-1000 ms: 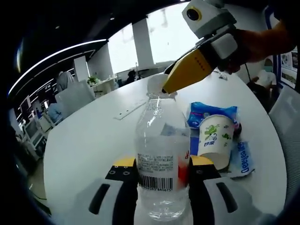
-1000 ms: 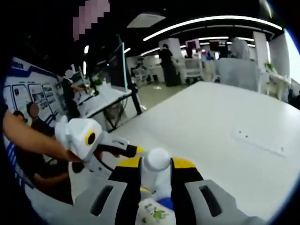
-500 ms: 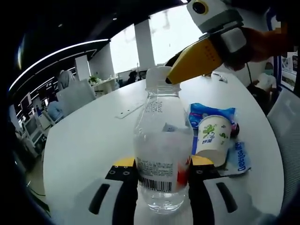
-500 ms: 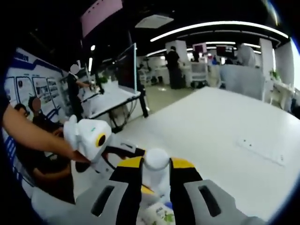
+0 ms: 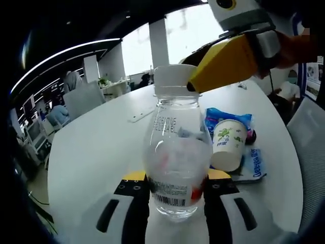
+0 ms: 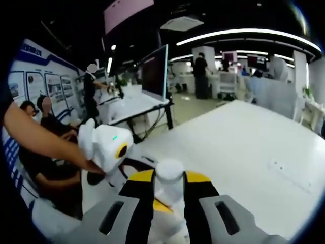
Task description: Arrange the tabletop items into an orderly group along one side of the table until the central work area is clear of visible clutter.
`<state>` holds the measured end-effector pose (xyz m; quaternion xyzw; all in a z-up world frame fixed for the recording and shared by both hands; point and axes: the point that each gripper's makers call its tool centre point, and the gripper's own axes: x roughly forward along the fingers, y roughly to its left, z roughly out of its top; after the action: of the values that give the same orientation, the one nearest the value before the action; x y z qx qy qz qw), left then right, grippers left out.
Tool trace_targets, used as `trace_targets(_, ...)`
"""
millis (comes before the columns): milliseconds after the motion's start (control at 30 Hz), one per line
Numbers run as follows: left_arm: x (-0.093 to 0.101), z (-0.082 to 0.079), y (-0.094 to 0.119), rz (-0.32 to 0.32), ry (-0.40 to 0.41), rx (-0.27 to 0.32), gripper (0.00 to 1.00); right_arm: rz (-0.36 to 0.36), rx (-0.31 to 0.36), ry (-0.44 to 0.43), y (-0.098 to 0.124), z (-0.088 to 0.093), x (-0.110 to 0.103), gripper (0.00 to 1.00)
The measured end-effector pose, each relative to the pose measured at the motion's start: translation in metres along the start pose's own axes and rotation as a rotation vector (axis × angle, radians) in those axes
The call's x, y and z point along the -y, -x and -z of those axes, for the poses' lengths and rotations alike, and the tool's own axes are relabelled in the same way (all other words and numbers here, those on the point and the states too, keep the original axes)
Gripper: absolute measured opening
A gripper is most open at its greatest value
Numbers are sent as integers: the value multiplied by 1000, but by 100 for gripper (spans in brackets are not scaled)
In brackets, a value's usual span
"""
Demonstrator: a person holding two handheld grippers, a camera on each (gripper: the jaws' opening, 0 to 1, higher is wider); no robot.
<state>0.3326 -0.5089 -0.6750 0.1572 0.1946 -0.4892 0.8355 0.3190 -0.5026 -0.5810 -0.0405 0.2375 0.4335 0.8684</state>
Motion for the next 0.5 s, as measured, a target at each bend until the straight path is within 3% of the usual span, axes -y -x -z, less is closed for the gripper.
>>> trace_targets(500, -4, 7, 8, -11, 45, 4, 40, -29, 10, 59, -13, -4, -15, 18)
